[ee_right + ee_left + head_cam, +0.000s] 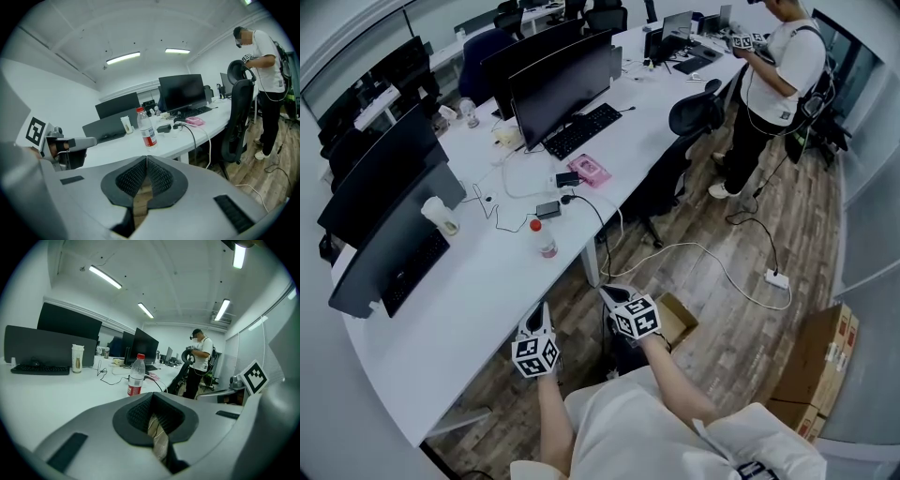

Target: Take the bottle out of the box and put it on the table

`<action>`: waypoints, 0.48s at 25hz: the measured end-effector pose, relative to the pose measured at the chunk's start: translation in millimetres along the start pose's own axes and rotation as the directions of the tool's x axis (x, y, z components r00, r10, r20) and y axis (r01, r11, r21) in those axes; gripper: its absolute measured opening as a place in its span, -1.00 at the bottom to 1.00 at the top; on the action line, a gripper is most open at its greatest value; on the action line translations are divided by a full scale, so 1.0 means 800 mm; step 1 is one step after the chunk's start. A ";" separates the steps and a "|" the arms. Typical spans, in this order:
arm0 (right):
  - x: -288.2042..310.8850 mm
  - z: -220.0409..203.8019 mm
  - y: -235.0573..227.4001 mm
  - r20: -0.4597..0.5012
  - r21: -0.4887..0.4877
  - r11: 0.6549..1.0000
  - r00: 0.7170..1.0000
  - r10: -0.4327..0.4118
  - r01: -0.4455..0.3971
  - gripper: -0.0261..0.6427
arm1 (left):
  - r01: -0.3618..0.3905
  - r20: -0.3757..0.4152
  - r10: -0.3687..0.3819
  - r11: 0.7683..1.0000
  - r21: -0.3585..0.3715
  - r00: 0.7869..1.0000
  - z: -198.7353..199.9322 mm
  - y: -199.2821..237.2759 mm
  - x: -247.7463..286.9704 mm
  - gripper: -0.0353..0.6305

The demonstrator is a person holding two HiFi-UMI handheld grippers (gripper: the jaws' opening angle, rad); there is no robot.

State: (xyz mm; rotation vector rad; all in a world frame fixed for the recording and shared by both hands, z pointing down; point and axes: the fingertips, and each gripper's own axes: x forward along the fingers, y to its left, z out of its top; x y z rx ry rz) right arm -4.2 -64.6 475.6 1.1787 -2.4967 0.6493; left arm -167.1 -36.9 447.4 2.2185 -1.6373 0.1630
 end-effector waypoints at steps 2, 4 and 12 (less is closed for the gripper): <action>0.001 0.001 -0.002 -0.001 0.000 1.000 1.000 -0.002 0.002 -0.80 | -0.004 0.002 0.004 1.000 -0.005 1.000 0.000 0.003 0.001 -0.85; 0.003 0.002 -0.001 -0.004 -0.003 1.000 1.000 -0.001 0.001 -0.80 | -0.007 0.004 0.007 1.000 -0.008 1.000 0.002 0.006 0.001 -0.85; 0.010 0.013 -0.006 0.001 -0.008 1.000 1.000 -0.021 0.021 -0.80 | 0.005 0.018 -0.005 1.000 -0.006 1.000 0.014 0.010 0.009 -0.85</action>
